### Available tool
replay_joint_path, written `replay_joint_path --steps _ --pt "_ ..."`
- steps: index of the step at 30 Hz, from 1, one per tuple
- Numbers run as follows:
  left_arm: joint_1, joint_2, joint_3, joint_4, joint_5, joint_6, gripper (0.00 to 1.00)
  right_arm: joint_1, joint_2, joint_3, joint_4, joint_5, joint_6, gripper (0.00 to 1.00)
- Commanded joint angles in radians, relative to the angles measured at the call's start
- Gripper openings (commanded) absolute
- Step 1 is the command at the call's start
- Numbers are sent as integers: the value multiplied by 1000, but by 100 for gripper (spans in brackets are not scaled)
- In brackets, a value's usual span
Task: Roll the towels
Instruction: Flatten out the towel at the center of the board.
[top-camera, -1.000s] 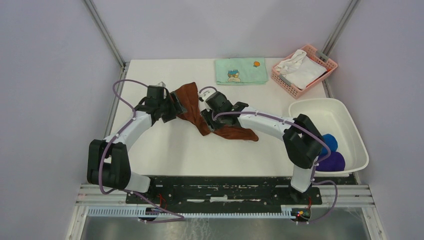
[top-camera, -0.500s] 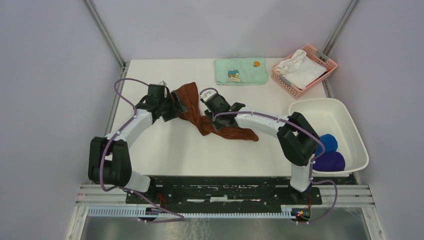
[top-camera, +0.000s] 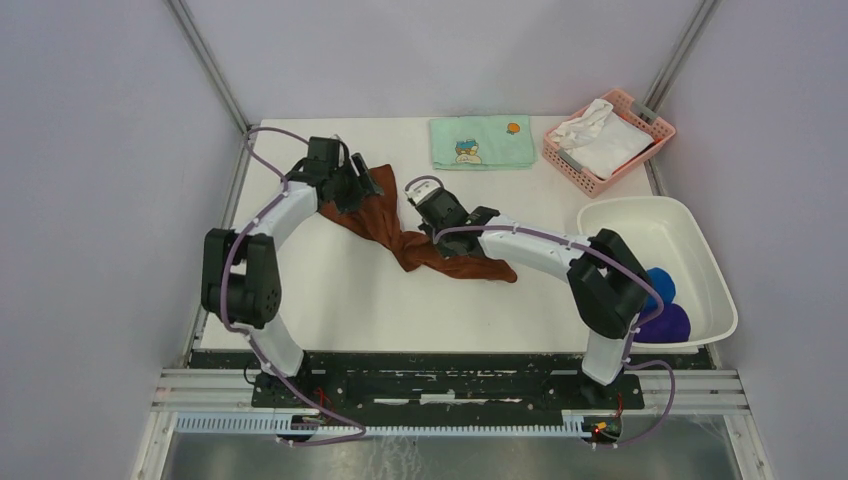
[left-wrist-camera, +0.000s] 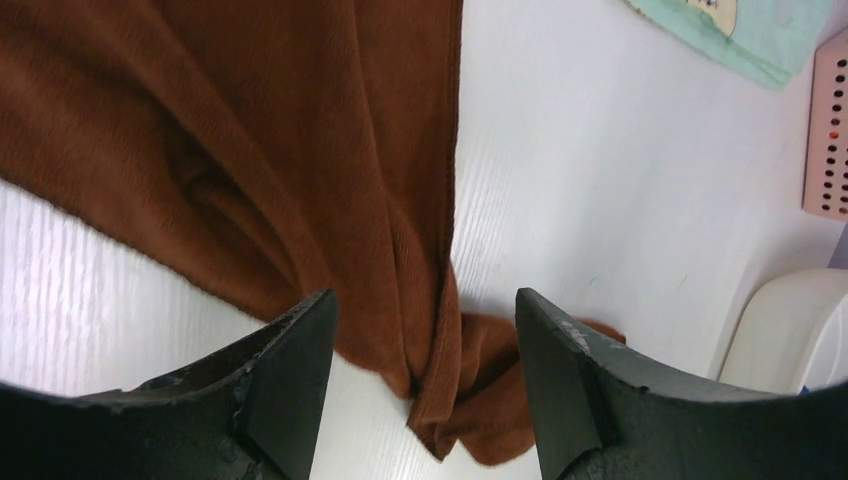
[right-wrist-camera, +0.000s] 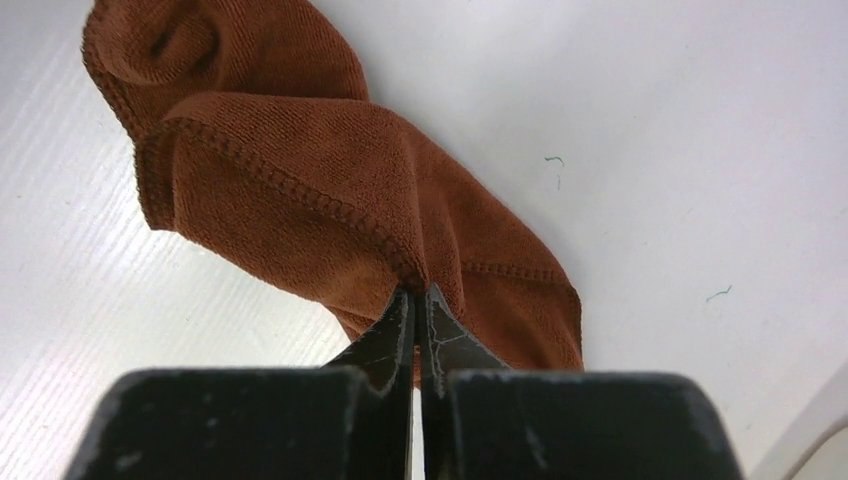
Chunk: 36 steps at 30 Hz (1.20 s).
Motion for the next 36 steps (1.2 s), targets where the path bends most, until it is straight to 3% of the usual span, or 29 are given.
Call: replay_joint_path --steps 1,6,12,19,24,29,36 --pt "-4 151 168 -13 12 19 72 1 -75 -25 -2 37 -22 1" --pt "-3 301 278 -54 -37 39 72 1 -145 -88 1 29 -28 1" --pt "24 305 165 -49 -72 13 71 0 -250 -186 -33 94 -6 1" --pt "118 -3 -243 -10 -97 -31 71 0 -416 -294 -114 101 39 0" --pt "178 -259 -402 -87 -153 -8 73 0 -533 -367 -143 39 43 1" --pt "171 -328 -293 -162 -195 29 73 1 -558 -384 -143 -16 42 1" --pt "153 -160 -99 -182 -310 71 69 1 -529 -374 -116 -31 40 1"
